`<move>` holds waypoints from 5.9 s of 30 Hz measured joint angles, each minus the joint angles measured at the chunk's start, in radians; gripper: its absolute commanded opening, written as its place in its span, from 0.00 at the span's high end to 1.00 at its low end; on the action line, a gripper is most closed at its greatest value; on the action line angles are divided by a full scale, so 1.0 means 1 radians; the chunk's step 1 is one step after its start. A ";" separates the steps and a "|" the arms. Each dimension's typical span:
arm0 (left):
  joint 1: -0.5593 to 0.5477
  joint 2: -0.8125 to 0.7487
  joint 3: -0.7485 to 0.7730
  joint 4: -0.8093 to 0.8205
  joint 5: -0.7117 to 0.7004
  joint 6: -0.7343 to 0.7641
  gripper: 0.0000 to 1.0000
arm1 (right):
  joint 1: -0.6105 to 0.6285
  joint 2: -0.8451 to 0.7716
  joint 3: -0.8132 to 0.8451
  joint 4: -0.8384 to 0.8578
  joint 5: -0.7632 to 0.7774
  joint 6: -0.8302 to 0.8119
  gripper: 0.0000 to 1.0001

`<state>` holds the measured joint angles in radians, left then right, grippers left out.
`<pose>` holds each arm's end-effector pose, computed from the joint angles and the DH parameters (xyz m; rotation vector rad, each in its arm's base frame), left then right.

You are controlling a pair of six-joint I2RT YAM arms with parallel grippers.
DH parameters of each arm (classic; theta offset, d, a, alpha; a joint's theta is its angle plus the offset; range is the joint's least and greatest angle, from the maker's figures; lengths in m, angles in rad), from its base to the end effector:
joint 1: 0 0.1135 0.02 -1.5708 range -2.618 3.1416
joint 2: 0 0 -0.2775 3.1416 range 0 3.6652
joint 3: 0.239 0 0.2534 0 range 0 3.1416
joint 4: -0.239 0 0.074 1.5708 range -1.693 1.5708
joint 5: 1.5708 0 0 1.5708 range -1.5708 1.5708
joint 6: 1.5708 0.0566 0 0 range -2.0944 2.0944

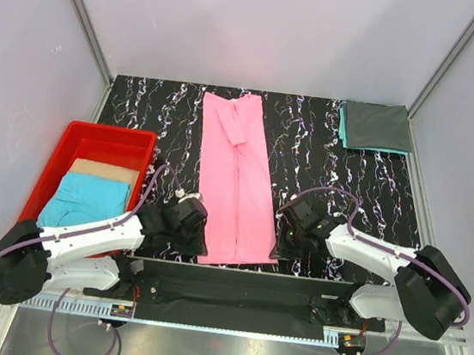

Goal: Fold and stack the t-shirts
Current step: Fold the tshirt

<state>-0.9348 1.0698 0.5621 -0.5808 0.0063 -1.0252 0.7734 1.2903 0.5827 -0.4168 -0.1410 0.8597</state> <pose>0.1135 -0.1543 0.1739 -0.1252 2.8179 -0.5811 0.1557 0.1632 0.1484 0.0780 2.8730 0.6143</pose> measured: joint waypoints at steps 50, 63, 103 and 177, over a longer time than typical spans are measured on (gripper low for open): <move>0.112 -0.144 -0.211 0.105 0.064 -0.091 0.69 | 0.000 0.004 -0.016 -0.036 0.050 0.019 0.96; 0.113 -0.153 -0.244 0.181 0.130 -0.062 0.82 | 0.000 -0.051 -0.024 -0.052 0.052 0.024 1.00; 0.097 -0.101 -0.229 0.193 0.100 -0.082 1.00 | 0.000 -0.079 -0.032 -0.060 0.053 0.027 1.00; 0.778 1.004 1.057 -0.091 0.280 0.381 0.73 | -0.365 1.089 1.616 -0.359 -0.035 -0.594 0.66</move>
<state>-0.1570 2.0735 1.6192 -0.6720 0.2867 -0.6441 0.4084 2.3791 2.1986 -0.7753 -0.1757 0.2657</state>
